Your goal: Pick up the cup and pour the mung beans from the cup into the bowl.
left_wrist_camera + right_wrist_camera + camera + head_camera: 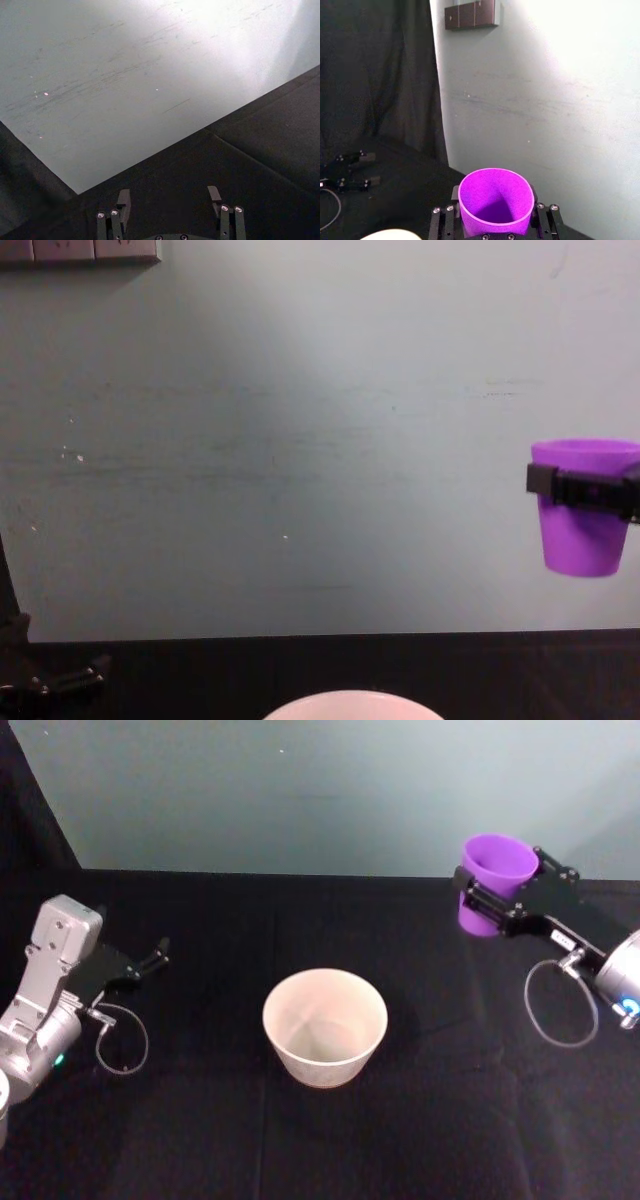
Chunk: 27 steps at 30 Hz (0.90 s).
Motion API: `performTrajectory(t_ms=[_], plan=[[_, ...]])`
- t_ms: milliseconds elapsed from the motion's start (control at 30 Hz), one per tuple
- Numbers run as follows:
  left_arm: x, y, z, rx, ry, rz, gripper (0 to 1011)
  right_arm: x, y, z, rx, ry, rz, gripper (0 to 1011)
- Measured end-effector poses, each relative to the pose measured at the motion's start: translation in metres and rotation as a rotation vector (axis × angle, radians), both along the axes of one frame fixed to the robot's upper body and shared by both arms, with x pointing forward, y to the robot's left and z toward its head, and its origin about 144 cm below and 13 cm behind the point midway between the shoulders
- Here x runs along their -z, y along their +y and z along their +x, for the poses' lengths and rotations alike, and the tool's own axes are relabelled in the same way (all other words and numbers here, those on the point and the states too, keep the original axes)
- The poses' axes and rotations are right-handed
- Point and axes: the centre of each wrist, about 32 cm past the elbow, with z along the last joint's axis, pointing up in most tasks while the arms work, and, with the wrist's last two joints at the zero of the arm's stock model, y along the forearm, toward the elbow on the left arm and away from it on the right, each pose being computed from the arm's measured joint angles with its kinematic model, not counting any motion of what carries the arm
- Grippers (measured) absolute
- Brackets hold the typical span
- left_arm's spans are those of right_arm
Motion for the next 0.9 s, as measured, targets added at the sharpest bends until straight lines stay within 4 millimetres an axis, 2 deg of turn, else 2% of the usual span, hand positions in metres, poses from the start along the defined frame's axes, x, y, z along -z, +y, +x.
performTrajectory(t_ms=[267, 900], plan=[[0.0000, 0.0000, 0.0000, 0.000, 0.000, 0.000, 1000, -0.0071, -0.0025, -0.0015, 0.005, -0.017, -0.007, 746], [0.0000, 0.0000, 0.0000, 0.000, 0.000, 0.000, 1000, -0.0065, -0.0022, -0.0011, 0.006, -0.017, -0.006, 746]])
